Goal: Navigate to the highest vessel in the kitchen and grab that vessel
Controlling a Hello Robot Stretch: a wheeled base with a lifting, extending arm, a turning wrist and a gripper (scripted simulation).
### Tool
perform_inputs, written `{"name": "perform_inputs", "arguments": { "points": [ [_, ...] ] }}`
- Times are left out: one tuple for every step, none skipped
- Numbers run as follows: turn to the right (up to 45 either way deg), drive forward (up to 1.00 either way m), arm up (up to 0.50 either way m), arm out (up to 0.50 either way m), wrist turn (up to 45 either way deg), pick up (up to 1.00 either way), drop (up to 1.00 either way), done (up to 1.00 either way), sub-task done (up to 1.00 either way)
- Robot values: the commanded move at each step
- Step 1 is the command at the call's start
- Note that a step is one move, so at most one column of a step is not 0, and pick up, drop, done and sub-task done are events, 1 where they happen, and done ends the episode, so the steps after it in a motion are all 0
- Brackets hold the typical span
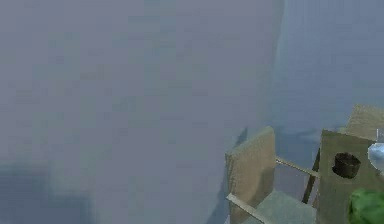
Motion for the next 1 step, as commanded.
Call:
{"name": "perform_inputs", "arguments": {
  "points": [
    [-39.0, 0.00, 0.00, 0.00, 0.0, 0.00, 0.00, 0.00, 0.00]
  ]
}}
